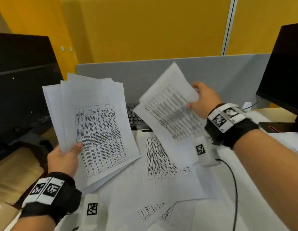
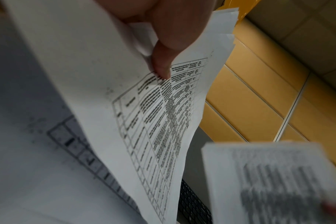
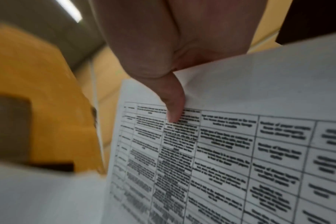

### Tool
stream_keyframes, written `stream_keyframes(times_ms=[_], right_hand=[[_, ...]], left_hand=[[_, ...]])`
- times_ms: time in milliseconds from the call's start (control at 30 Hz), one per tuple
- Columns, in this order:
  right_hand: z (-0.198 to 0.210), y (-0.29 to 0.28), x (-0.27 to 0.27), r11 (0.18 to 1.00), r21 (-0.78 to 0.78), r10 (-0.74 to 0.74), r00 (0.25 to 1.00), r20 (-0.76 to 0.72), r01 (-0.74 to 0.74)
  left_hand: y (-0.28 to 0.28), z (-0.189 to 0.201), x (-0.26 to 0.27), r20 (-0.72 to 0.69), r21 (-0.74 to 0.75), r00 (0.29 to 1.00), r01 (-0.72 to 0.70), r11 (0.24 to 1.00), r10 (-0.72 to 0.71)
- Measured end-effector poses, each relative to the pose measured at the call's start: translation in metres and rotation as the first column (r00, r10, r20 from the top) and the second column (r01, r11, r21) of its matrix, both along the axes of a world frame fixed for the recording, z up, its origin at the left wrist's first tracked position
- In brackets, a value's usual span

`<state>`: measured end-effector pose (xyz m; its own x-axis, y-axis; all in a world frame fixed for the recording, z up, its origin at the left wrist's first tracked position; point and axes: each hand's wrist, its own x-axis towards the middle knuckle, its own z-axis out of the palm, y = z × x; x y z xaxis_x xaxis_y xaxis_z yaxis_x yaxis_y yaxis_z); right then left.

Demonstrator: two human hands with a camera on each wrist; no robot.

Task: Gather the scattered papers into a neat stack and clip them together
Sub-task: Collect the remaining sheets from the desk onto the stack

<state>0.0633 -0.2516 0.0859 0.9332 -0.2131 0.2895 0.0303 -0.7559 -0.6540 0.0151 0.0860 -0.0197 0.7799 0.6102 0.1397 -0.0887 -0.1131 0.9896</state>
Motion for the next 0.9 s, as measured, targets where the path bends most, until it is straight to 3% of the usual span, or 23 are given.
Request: stream_keyframes(times_ms=[100,200,367,500,667,800,900], right_hand=[[0.042,-0.004,-0.031,0.948,0.185,0.228,0.959,0.171,-0.258],[0.059,-0.006,-0.053,0.738,0.457,0.433,0.868,0.244,-0.497],[0.011,0.0,-0.016,0.605,0.708,0.303,0.928,0.218,-0.364],[-0.037,0.008,0.011,0.506,0.821,0.3,0.947,0.118,-0.263],[-0.067,0.001,0.021,0.51,0.839,0.313,0.95,0.022,-0.188],[-0.055,0.003,0.009,0.761,0.603,0.22,0.969,0.11,-0.241],[-0.037,0.012,-0.01,0.833,0.493,0.099,0.943,0.316,-0.252]], left_hand=[[-0.003,0.001,0.004,0.012,-0.015,1.0,0.014,1.0,-0.014],[-0.009,0.005,0.008,0.021,-0.016,0.998,0.067,0.998,-0.067],[-0.035,0.019,0.01,0.044,0.084,0.979,0.196,0.977,-0.2],[-0.062,0.034,0.001,0.068,0.055,0.915,0.396,0.917,-0.399],[-0.087,0.04,-0.002,0.08,-0.032,0.845,0.532,0.846,-0.528],[-0.106,0.047,0.001,0.12,-0.104,0.826,0.562,0.821,-0.551],[-0.115,0.047,0.008,0.187,-0.003,0.841,0.518,0.855,-0.508]])
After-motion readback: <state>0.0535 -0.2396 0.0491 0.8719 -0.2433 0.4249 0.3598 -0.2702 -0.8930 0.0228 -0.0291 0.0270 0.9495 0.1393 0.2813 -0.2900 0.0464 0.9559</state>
